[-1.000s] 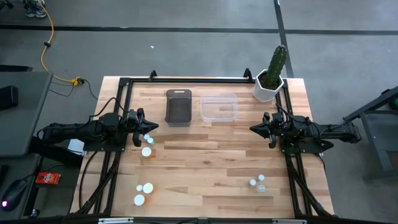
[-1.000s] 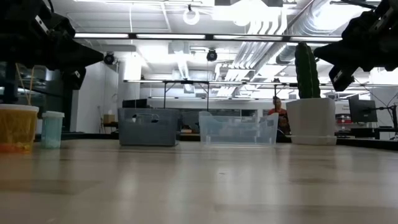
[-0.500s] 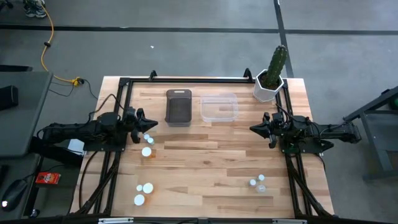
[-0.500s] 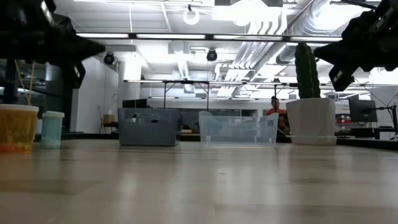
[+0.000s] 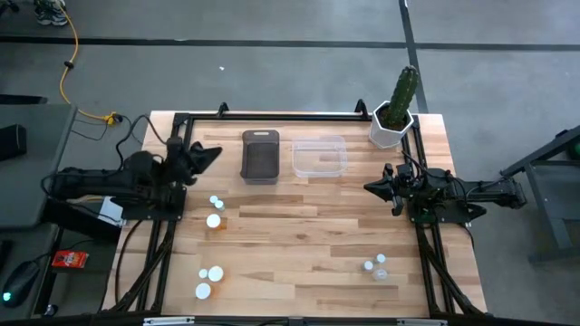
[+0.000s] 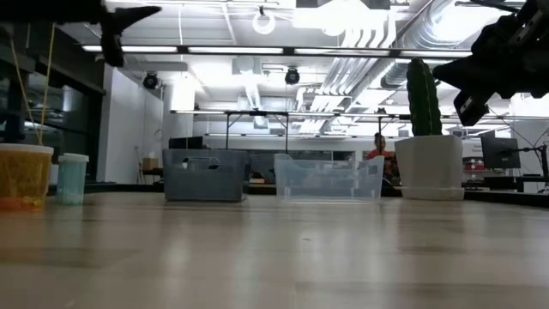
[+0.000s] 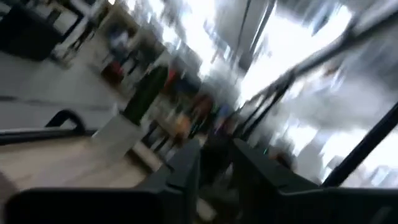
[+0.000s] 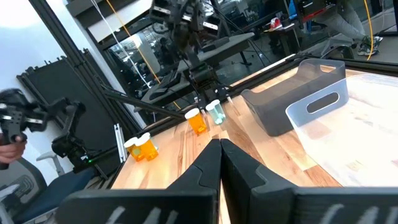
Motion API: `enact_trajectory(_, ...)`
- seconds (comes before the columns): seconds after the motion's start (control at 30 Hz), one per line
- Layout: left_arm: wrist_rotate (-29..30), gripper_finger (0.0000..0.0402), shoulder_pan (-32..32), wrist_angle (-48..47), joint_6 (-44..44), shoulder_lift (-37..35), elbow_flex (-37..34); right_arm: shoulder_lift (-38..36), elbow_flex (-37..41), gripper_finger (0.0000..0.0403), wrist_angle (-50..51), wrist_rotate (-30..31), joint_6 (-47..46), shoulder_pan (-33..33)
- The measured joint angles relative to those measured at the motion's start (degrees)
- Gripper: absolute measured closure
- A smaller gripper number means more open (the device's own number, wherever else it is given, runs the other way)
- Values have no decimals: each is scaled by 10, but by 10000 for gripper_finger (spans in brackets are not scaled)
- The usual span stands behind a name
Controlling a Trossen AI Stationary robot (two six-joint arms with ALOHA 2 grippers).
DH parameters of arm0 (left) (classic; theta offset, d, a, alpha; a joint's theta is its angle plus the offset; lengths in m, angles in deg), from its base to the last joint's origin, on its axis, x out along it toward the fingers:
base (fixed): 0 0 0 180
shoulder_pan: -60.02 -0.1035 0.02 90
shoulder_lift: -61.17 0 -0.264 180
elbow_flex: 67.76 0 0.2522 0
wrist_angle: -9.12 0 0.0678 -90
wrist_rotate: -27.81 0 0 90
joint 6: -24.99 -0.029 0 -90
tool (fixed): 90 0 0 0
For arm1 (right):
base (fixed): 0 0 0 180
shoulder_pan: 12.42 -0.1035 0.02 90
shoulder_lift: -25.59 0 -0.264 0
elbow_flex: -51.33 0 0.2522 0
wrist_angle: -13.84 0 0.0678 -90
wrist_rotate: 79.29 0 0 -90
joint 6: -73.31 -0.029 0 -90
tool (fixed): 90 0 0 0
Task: Pick and place medicine bottles into bin by pill shape (circle, oval)
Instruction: Put the blue tablet bottle into the black bin
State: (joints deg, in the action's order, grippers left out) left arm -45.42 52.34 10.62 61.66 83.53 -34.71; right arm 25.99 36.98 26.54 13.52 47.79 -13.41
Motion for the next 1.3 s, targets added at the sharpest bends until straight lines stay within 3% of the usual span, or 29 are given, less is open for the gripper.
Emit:
enact_trajectory(0.17,-55,249,0,-250,-102,86,169,0,0,402,0,0,0,0)
enact_trajectory(0.33,-61,210,0,-536,-203,155,311,0,0,402,0,0,0,0)
enact_trajectory(0.43,-61,200,0,-666,-268,185,353,0,0,402,0,0,0,0)
enact_trajectory(0.57,-90,199,0,-785,-327,212,351,0,0,402,0,0,0,0)
enact_trajectory(0.7,-125,199,0,-833,-328,248,320,0,0,402,0,0,0,0)
enact_trajectory(0.87,-113,201,0,-837,-313,310,294,0,0,402,0,0,0,0)
enact_trajectory(1.3,-128,202,0,-832,-525,432,288,0,0,402,0,0,0,0)
